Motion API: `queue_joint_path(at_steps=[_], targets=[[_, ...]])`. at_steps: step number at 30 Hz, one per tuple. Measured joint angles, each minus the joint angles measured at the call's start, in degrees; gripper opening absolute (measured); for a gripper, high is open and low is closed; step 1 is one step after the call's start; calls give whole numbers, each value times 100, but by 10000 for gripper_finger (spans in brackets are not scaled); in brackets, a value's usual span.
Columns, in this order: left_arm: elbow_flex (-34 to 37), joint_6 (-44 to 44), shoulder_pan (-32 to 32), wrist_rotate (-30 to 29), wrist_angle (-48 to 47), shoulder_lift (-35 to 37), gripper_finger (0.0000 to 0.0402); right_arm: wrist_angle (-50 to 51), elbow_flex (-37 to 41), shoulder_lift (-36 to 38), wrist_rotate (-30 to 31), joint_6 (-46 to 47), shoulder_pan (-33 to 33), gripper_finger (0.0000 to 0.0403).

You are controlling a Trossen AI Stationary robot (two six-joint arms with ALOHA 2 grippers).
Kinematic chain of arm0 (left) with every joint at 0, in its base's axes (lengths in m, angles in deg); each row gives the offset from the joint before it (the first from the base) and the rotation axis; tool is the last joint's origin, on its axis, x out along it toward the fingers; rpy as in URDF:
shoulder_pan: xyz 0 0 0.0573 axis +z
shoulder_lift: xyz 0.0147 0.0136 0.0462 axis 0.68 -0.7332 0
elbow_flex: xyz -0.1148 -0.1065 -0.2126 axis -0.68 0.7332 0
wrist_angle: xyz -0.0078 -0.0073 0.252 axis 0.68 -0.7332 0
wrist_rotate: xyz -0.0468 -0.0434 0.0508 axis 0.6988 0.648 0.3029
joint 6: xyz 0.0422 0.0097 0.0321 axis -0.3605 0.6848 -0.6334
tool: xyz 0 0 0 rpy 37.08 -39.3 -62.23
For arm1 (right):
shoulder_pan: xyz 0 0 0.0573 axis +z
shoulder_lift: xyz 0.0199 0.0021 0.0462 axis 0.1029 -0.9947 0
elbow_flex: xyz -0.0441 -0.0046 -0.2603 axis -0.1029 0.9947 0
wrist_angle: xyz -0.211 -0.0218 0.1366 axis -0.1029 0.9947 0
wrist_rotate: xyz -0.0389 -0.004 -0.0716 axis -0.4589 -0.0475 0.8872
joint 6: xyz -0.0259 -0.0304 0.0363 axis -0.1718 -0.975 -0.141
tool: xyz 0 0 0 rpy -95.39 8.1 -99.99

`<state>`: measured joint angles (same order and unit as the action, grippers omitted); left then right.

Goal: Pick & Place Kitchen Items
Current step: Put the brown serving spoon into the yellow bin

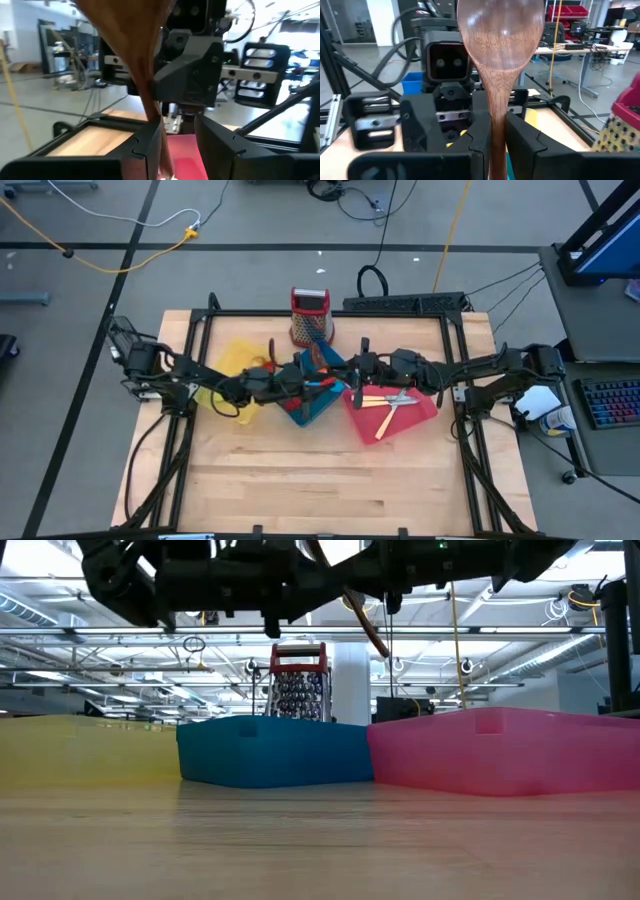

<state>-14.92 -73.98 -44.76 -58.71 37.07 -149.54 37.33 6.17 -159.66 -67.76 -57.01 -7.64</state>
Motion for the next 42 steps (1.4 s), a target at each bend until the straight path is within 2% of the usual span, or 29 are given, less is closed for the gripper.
queue_joint_path(at_steps=[5,12,17,21,27,30,35,42], targets=[[-86,0,5,-342,-263,-46,124,-1,0,-8,-29,-6,-2,38],[-88,118,62,-371,-247,-46,124,-8,0,-9,-35,5,0,38],[-88,259,213,110,-174,-47,124,-148,-2,-9,-35,-26,-2,36],[-275,559,293,143,-232,-46,124,-159,-2,-9,-33,-37,2,35],[-864,264,324,226,-1237,-46,124,-213,-9,2,-32,-42,-2,37],[-1118,156,322,232,-1880,-46,108,-212,-7,-9,-28,-42,-2,36],[-1153,123,320,231,-2105,-46,37,-175,-7,-7,-21,-59,-2,51],[-1154,179,313,157,-2437,-44,40,290,-9,-6,-7,-45,-2,76]])
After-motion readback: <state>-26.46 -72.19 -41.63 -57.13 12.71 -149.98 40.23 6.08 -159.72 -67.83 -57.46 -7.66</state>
